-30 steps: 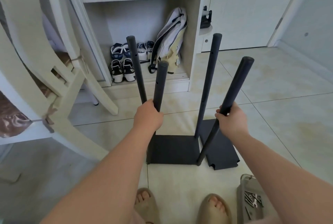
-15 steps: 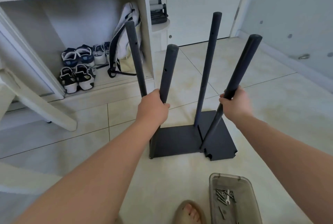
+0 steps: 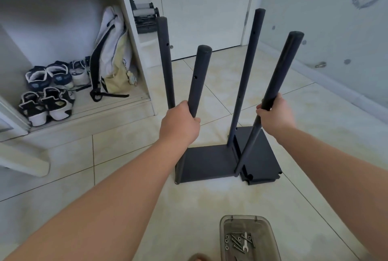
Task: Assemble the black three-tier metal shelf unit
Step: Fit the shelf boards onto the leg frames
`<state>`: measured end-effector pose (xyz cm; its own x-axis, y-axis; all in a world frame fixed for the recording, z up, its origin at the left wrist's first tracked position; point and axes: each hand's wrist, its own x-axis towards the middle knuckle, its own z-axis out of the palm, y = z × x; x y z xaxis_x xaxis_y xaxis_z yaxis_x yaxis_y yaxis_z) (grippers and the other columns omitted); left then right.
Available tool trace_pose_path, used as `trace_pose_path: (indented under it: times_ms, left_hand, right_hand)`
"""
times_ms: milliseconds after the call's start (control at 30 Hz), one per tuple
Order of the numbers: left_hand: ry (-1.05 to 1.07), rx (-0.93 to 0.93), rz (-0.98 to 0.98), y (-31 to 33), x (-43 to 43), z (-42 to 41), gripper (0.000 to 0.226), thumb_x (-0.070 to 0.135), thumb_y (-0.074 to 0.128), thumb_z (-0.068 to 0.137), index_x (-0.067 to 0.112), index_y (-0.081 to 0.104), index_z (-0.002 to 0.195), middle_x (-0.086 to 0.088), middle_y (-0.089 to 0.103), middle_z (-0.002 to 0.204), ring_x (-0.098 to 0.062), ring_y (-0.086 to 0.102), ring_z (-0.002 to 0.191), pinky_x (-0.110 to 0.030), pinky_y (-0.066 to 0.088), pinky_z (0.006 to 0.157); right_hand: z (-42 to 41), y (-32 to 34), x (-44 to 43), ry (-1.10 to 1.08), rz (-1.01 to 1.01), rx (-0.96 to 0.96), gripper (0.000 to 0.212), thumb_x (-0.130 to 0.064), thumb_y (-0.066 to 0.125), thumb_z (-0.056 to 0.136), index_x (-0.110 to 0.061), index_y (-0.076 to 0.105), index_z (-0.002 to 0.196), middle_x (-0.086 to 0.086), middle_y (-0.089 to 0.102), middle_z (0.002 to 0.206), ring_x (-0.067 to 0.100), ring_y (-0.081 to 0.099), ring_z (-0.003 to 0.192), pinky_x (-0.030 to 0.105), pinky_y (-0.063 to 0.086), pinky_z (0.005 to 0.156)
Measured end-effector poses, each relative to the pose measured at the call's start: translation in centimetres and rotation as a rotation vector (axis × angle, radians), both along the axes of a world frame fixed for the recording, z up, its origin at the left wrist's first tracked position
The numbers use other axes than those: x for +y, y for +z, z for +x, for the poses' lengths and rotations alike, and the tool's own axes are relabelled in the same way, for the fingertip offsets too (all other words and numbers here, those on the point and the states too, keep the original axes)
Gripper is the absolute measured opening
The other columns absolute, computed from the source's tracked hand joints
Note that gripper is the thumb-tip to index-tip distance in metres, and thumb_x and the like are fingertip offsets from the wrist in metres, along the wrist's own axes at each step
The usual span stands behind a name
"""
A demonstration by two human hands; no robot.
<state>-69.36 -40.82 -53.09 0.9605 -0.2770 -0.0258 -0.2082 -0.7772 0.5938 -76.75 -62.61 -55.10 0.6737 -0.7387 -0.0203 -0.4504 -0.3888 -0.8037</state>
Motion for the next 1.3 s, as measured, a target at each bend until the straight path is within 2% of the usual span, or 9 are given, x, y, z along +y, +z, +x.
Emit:
trace_pose_path:
  times_ms: [133,233,333,467,767,867,1000,1200,1300]
  left_hand:
    - [0.058,0.016,-0.010,0.4,3.4,-0.4,0.019,0.025,0.061,0.096,0.021,0.052,0.112,0.002,0.058,0.102,-0.022,0.054,0.087,-0.031,0.041,0.070]
    - [0.105,0.038,-0.014,0.8,7.2,-0.8,0.022,0.025,0.062,0.096,0.020,0.053,0.115,0.002,0.058,0.103,-0.021,0.054,0.088,-0.031,0.044,0.072]
    - [0.162,0.055,-0.034,1.4,12.2,-1.4,0.025,0.024,0.063,0.096,0.019,0.053,0.118,0.000,0.060,0.108,-0.020,0.055,0.089,-0.032,0.048,0.074]
    - [0.228,0.057,-0.069,2.0,19.2,-2.4,0.034,0.022,0.063,0.096,0.019,0.053,0.128,-0.002,0.065,0.117,-0.024,0.062,0.103,-0.039,0.055,0.088]
    - [0.368,0.014,-0.064,1.9,30.9,-2.7,0.041,0.025,0.061,0.097,0.023,0.049,0.136,-0.002,0.065,0.124,-0.025,0.063,0.108,-0.034,0.050,0.082]
    - [0.392,0.017,-0.056,1.6,33.3,-2.0,0.040,0.027,0.061,0.096,0.025,0.050,0.134,-0.001,0.066,0.121,-0.025,0.064,0.107,-0.038,0.055,0.087]
    - [0.400,0.029,-0.058,1.2,35.5,-1.4,0.041,0.026,0.060,0.097,0.023,0.049,0.136,-0.001,0.065,0.123,-0.025,0.064,0.108,-0.039,0.055,0.089]
    - [0.423,0.069,-0.148,0.6,36.7,-0.7,0.043,0.022,0.062,0.097,0.023,0.050,0.138,-0.002,0.065,0.125,-0.023,0.064,0.108,-0.039,0.056,0.091]
    - [0.393,0.066,-0.153,0.4,36.5,-0.6,0.044,0.026,0.064,0.096,0.023,0.051,0.138,-0.003,0.065,0.125,-0.023,0.065,0.108,-0.039,0.056,0.091]
  right_hand:
    - [-0.2,0.4,2.8,0.066,0.009,-0.004,0.020,-0.006,0.056,0.097,-0.013,0.051,0.115,0.003,0.065,0.104,0.024,0.061,0.093,0.034,0.047,0.073]
    - [-0.2,0.8,6.2,0.119,0.015,-0.008,0.019,-0.005,0.056,0.096,-0.015,0.051,0.112,0.003,0.067,0.105,0.025,0.064,0.096,0.039,0.053,0.077]
    - [0.1,1.3,10.6,0.173,0.023,-0.025,0.017,-0.005,0.056,0.096,-0.015,0.052,0.108,0.003,0.066,0.103,0.026,0.064,0.095,0.037,0.053,0.072]
    - [0.3,1.6,17.2,0.220,0.029,-0.051,0.012,-0.010,0.056,0.097,-0.015,0.052,0.106,0.003,0.065,0.099,0.025,0.064,0.089,0.047,0.058,0.074]
    - [1.8,1.3,28.7,0.284,0.077,-0.097,0.010,-0.007,0.057,0.097,-0.013,0.054,0.106,0.003,0.065,0.100,0.024,0.064,0.089,0.035,0.049,0.066]
    - [2.8,1.4,30.8,0.301,0.100,-0.080,0.010,-0.007,0.059,0.096,-0.013,0.056,0.103,0.005,0.066,0.100,0.026,0.065,0.089,0.038,0.053,0.070]
    - [4.0,1.5,32.8,0.339,0.093,-0.059,0.010,-0.008,0.063,0.095,-0.012,0.056,0.101,0.004,0.066,0.098,0.023,0.065,0.082,0.034,0.051,0.061]
    - [5.1,1.3,33.6,0.402,0.057,0.020,0.017,-0.012,0.070,0.091,-0.017,0.057,0.100,-0.001,0.066,0.097,0.020,0.067,0.089,0.043,0.059,0.079]
    - [5.8,1.2,33.0,0.371,0.088,0.028,0.018,-0.011,0.070,0.091,-0.015,0.057,0.103,0.001,0.066,0.097,0.023,0.067,0.088,0.046,0.060,0.079]
